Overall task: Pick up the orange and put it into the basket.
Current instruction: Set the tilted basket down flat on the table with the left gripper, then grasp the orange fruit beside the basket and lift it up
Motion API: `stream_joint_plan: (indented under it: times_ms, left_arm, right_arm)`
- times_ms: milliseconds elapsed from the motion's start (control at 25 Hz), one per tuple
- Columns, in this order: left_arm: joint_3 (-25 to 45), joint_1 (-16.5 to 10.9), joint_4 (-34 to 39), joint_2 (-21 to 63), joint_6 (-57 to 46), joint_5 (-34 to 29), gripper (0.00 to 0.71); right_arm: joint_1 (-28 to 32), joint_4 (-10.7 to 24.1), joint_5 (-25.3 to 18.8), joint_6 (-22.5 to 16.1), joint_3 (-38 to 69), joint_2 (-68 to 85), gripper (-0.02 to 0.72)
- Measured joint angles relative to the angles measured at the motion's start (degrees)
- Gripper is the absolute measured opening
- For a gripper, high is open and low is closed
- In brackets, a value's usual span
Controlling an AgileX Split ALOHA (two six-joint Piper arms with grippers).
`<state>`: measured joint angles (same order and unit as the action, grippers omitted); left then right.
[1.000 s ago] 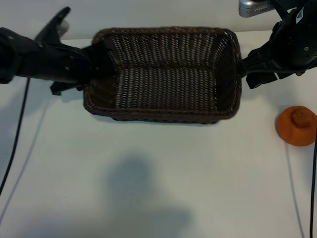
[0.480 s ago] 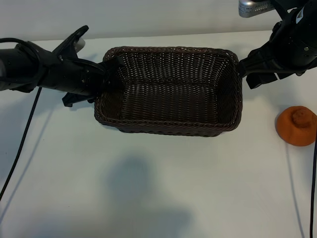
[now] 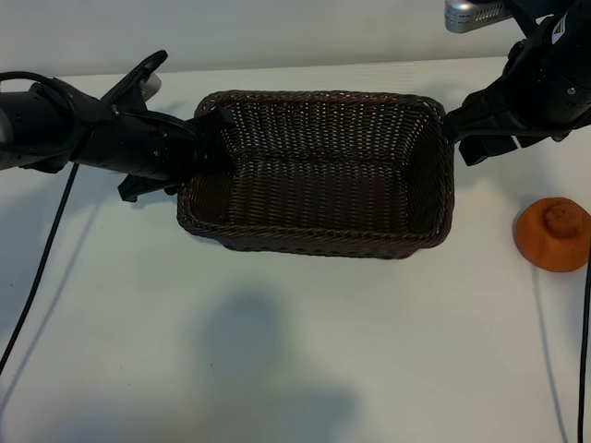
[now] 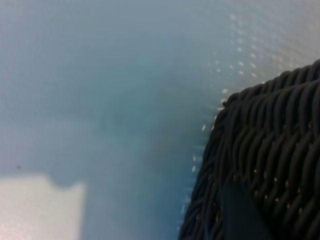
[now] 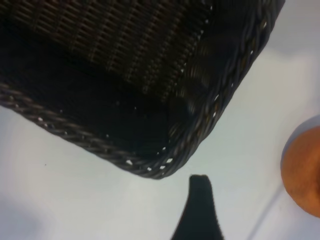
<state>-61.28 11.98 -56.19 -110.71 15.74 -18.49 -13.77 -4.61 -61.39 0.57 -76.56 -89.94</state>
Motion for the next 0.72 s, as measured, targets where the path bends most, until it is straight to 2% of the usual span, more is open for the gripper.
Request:
stream_joint_plan:
  times_ms: [80, 160, 280, 360, 560, 720]
  left_arm:
    - [0.0, 0.0, -0.4, 0.1, 0.3, -0.7, 0.439]
    - [-0.1, 0.0, -0.7, 0.1, 0.3, -1.6, 0.562]
    - [-0.1, 0.0, 0.1, 0.3, 0.3, -2.2, 0.686]
    - [-0.1, 0.0, 1.4, 1.0, 0.3, -2.5, 0.705]
    - [-0.1, -0.2, 5.5, 4.9, 0.1, -4.0, 0.694]
    - [-0.1, -1.7, 10.9, 9.1, -2.4, -6.4, 0.687]
  right_arm:
    - [0.0, 0.0, 0.0, 0.0, 0.0, 0.0, 0.550]
    - [0.0, 0.0, 0.0, 0.0, 0.0, 0.0, 0.550]
    - [0.0, 0.0, 0.0, 0.0, 0.0, 0.0, 0.550]
    - [0.0, 0.0, 0.0, 0.0, 0.0, 0.0, 0.550]
    - [0.0, 0.0, 0.0, 0.0, 0.0, 0.0, 0.550]
    - [0.0, 0.0, 0.0, 0.0, 0.0, 0.0, 0.550]
